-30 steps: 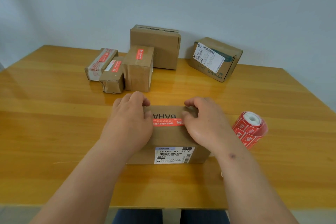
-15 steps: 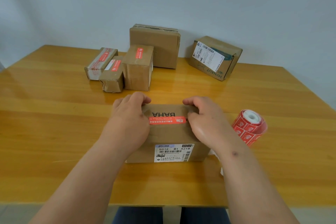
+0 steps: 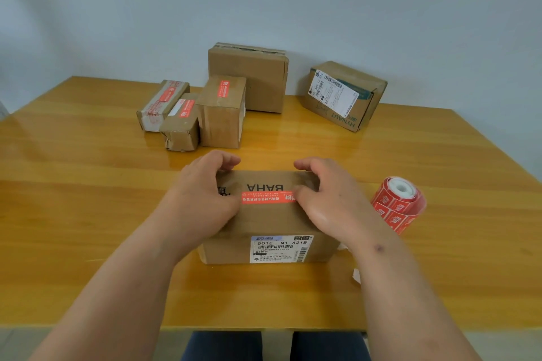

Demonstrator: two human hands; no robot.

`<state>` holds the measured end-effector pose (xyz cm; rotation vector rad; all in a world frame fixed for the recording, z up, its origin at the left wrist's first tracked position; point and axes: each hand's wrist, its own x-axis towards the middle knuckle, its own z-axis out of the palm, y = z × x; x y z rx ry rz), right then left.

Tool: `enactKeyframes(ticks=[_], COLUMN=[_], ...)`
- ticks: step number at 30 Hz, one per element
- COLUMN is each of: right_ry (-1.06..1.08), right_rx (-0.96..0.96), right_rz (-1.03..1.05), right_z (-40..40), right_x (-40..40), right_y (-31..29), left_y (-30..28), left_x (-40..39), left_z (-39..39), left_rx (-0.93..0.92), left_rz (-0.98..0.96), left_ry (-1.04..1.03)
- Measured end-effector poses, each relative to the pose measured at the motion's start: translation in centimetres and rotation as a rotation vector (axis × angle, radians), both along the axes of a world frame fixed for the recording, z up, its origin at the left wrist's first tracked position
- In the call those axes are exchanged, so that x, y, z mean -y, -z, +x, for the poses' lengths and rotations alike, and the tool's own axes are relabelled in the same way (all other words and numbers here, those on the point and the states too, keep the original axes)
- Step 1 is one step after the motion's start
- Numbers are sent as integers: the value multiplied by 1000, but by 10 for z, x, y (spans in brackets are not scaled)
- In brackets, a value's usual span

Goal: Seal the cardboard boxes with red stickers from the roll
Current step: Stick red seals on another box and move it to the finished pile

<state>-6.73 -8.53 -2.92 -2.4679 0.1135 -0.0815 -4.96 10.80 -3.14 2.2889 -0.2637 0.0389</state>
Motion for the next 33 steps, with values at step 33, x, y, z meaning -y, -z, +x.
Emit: enactKeyframes(ticks=[33], right_ry=[222], right_rx=[-9], right_rz=[272], right_z=[-21], right_x=[11], right_y=[-14], left_y=[-3], left_x=[-5], left_z=[-8], left_rx=[-244], left_rz=[-705], left_ry=[-457])
